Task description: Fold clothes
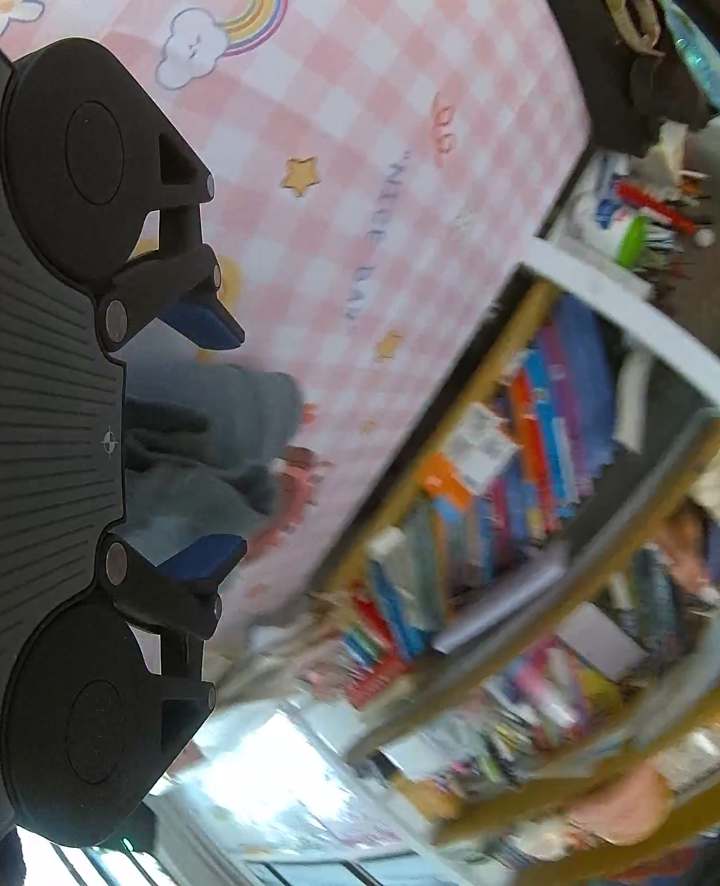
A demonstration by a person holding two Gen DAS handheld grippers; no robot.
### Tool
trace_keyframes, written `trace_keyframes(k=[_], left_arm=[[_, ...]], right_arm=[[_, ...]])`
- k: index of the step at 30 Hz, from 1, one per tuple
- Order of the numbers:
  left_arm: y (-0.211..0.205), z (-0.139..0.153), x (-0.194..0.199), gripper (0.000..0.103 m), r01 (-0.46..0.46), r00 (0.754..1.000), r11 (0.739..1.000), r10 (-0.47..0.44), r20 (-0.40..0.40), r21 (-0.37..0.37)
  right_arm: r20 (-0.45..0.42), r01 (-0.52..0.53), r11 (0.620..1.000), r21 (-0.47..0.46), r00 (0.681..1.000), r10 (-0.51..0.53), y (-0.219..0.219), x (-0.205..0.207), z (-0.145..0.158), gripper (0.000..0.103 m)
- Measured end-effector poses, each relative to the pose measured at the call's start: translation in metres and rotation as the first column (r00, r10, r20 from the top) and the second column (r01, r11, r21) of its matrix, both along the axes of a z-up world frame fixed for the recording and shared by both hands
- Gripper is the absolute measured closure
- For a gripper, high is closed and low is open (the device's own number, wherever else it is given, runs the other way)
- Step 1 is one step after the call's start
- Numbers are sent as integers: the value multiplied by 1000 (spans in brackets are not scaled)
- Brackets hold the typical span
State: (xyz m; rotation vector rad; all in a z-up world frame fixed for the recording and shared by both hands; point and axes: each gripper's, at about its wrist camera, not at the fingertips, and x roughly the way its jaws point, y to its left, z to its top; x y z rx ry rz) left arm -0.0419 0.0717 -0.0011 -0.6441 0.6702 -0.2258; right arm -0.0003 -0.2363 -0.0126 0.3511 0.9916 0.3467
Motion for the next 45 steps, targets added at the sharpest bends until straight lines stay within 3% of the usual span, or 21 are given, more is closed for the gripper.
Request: trace_keyframes(k=[3, 5, 6, 7, 9, 12, 14, 16, 18, 20, 26, 27, 28, 30, 37, 40, 43, 45], left_arm=[[-1, -11, 10, 33, 21, 998, 999, -23, -57, -33], [-2, -18, 16, 52, 42, 995, 997, -47, -91, -59], [-4, -20, 18, 72, 70, 993, 994, -77, -92, -81], [-4, -18, 17, 85, 95, 992, 991, -102, -70, -94], [1, -9, 6, 90, 126, 992, 987, -124, 20, -99], [13, 8, -11, 90, 121, 978, 974, -84, 192, -191], [25, 3, -13, 90, 37, 990, 976, -7, 139, -216], [33, -18, -7, 90, -32, 999, 984, 30, -12, -174], [33, -44, 1, 86, -27, 985, 995, 10, -171, -98], [37, -50, 0, 83, -49, 984, 992, 29, -176, -114], [35, -32, -7, 67, -62, 995, 995, 55, -84, -82], [35, -27, -8, 53, -71, 996, 994, 66, -60, -81], [35, -22, -9, 31, -75, 997, 994, 73, -31, -75], [34, -14, -12, 20, -68, 998, 996, 69, 11, -63], [25, -32, 0, 20, 30, 989, 997, -40, -145, -71], [26, -43, 6, 20, 43, 980, 993, -64, -190, -113], [25, -50, 10, 20, 56, 974, 987, -87, -210, -148], [23, -54, 14, 22, 72, 969, 984, -107, -222, -164]], right_arm=[[7, -2, 1000, -5, 1000, 2, -2, -1, 1, 24], [10, 6, 1000, -3, 1000, -5, -4, -1, 2, 24], [10, 13, 1000, -1, 1000, -13, -6, -1, 2, 24], [10, 19, 1000, 1, 1000, -19, -7, -1, 2, 24], [11, 25, 1000, 6, 1000, -25, -7, -1, 2, 24], [30, 12, 1000, 20, 999, -12, -5, -1, 5, 24], [44, -3, 1000, 27, 999, 1, -3, -2, 7, 24], [34, -12, 1000, 19, 999, 11, 0, -1, 5, 24], [16, -15, 1000, 13, 1000, 14, 1, 2, 3, 24], [1, -16, 1000, 9, 1000, 16, 3, 4, 0, 24], [-15, -40, 999, 12, 999, 40, 8, 5, -2, 24], [-17, -41, 999, 14, 999, 41, 8, 5, -3, 24], [-20, -40, 999, 17, 999, 40, 7, 5, -3, 24], [-33, -35, 999, 32, 999, 36, 6, 6, -6, 24], [-112, 40, 989, 140, 993, -24, -7, 10, -18, 24], [-157, 73, 979, 189, 987, -44, -12, 12, -25, 27], [-177, 73, 973, 218, 984, -34, -12, 14, -27, 41], [-143, 44, 978, 204, 990, -15, -7, 13, -21, 60]])
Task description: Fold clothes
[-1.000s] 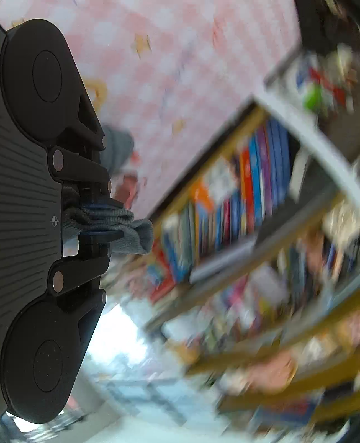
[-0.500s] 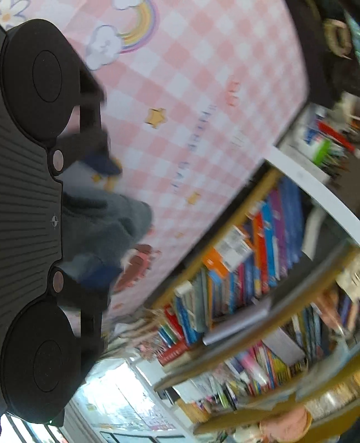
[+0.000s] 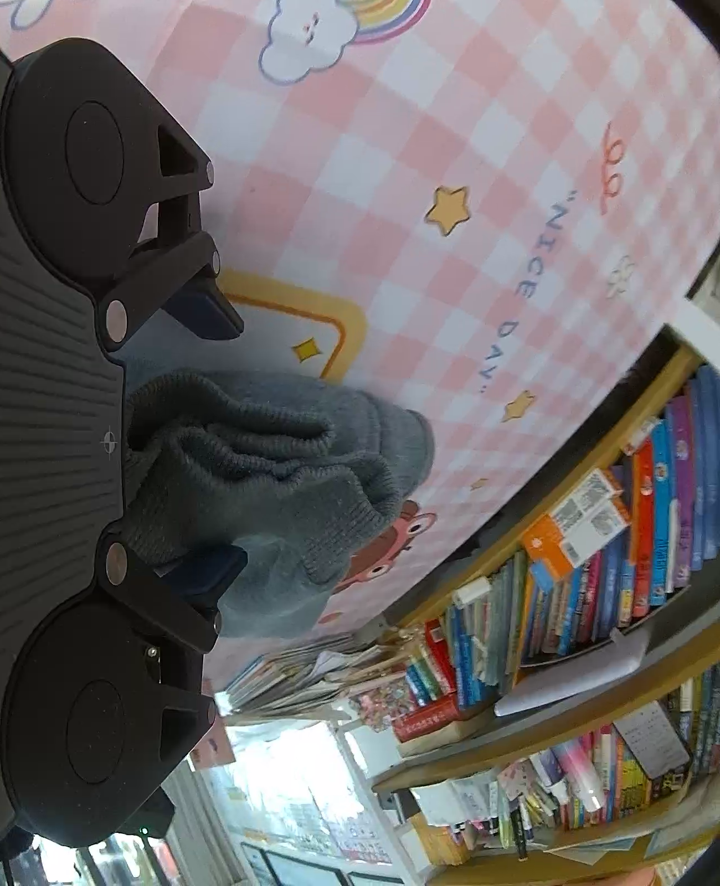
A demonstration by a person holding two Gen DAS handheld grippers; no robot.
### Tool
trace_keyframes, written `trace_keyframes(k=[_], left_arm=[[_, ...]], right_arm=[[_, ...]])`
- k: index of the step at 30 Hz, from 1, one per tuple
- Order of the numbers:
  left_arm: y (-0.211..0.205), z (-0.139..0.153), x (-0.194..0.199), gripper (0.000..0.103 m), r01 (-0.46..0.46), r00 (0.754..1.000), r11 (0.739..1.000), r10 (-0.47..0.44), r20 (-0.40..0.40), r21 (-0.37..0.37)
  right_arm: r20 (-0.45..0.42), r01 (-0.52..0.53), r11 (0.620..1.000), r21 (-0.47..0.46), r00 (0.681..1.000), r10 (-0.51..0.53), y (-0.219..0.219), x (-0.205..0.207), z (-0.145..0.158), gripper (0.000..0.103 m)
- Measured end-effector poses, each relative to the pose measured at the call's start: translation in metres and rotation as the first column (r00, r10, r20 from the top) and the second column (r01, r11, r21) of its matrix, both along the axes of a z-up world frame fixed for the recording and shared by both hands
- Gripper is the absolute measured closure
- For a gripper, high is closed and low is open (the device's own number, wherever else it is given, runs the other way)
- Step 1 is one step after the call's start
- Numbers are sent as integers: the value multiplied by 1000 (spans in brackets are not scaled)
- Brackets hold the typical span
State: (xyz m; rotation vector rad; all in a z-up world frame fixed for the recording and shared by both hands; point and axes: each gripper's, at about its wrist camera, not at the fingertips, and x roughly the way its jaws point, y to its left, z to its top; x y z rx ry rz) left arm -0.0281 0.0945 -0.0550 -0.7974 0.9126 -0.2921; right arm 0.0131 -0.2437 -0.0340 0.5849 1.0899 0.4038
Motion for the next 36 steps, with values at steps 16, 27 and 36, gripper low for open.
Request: trace_keyframes(k=[16, 27, 36], left_arm=[[-8, -5, 14, 30, 59, 998, 998, -59, -27, -14], [-15, 12, 20, 45, 82, 996, 996, -84, 40, 31], [-9, 31, 45, 45, 59, 994, 998, -59, 91, 5]], right_arm=[[25, -28, 999, -29, 999, 28, 2, 8, -1, 52], [125, -61, 998, -15, 990, 62, 6, 10, 14, 72], [203, -79, 997, -10, 976, 79, 9, 34, 35, 73]])
